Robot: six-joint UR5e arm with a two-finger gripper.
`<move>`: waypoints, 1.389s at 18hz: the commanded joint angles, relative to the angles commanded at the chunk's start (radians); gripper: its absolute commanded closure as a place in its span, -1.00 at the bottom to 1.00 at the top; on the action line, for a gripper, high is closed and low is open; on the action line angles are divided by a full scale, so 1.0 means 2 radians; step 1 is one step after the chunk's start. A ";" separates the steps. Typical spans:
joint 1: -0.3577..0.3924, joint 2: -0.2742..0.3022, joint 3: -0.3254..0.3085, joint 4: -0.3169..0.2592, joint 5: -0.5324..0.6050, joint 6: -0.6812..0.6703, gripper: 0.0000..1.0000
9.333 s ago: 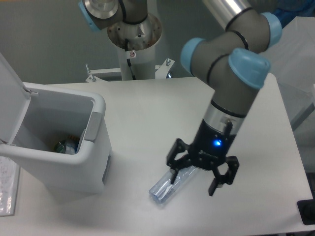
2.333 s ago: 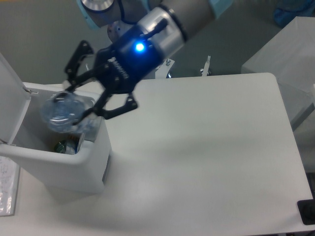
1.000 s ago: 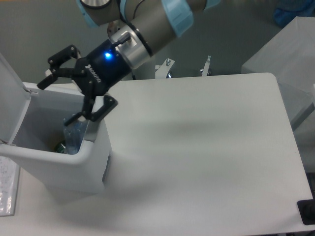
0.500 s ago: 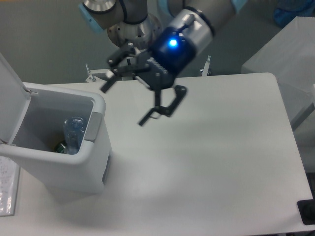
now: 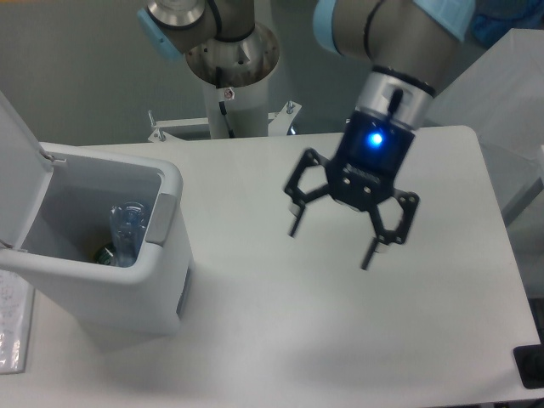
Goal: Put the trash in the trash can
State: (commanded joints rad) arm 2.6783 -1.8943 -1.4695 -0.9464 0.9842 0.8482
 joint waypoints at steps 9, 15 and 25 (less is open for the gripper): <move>0.008 -0.024 -0.025 -0.015 0.180 0.193 -1.00; 0.018 -0.036 -0.020 -0.038 0.233 0.258 -1.00; 0.029 -0.033 -0.018 -0.077 0.257 0.324 -1.00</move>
State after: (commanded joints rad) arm 2.7366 -1.9604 -1.5064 -1.0999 1.4987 1.4972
